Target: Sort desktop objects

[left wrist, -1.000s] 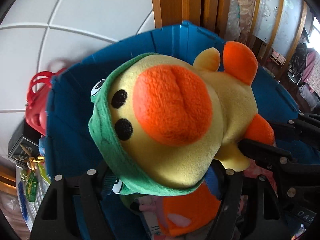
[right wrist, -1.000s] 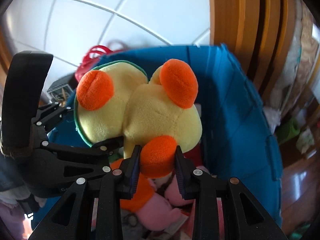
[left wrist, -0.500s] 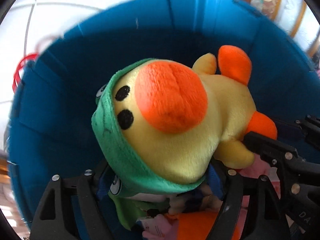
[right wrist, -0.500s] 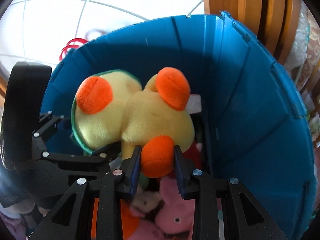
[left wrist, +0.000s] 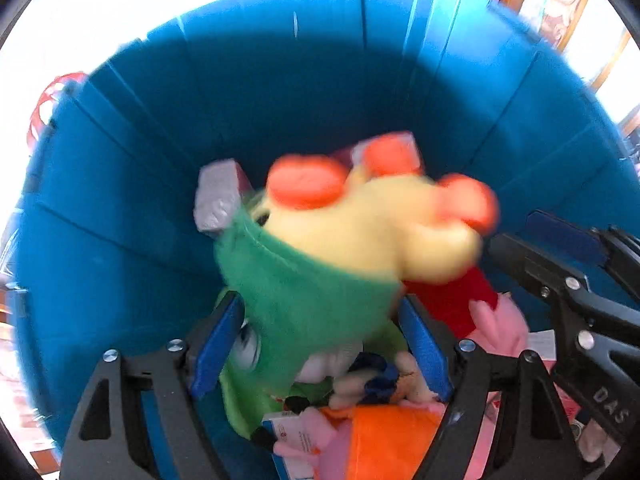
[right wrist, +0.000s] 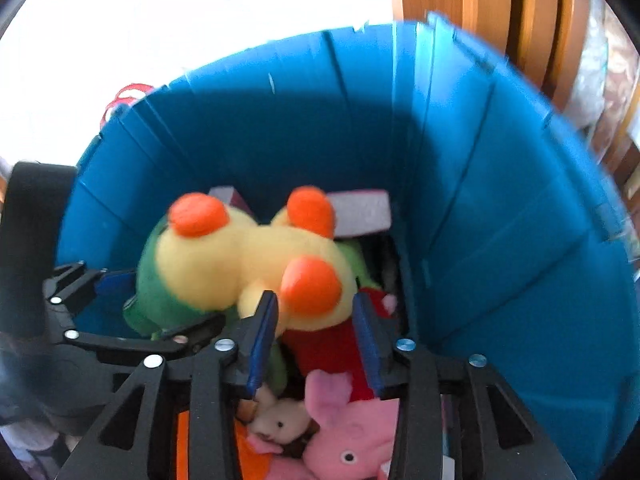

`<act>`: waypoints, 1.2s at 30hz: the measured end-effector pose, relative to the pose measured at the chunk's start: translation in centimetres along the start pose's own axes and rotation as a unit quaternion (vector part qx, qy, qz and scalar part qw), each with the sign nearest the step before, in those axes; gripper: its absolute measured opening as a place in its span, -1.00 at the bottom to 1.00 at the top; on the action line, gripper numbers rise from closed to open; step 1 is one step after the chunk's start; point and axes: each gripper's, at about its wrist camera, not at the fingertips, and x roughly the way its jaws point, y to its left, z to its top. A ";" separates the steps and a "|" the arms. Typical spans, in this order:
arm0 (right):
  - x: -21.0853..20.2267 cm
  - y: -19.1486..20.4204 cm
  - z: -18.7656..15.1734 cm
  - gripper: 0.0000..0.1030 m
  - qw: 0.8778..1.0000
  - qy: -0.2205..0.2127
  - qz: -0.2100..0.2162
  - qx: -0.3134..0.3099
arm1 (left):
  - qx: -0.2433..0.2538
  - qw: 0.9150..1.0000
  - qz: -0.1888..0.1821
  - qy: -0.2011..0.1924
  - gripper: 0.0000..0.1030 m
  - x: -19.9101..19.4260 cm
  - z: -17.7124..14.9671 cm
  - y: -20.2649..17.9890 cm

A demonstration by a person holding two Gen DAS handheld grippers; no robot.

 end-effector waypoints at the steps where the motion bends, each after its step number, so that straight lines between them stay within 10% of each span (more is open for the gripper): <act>1: -0.5 -0.2 0.3 -0.06 1.000 -0.005 0.002 0.002 | 0.009 1.000 0.005 -0.014 0.54 -1.2 -0.2 -0.2; 14: -7.3 2.5 -1.5 0.97 0.998 -0.032 -0.047 -0.020 | 0.003 0.997 -0.014 -0.075 0.54 -8.2 -3.5 4.2; 36: -24.0 11.9 -11.5 1.00 0.971 -0.184 -0.077 -0.135 | -0.021 0.949 -0.008 -0.315 0.54 -22.8 -20.0 4.5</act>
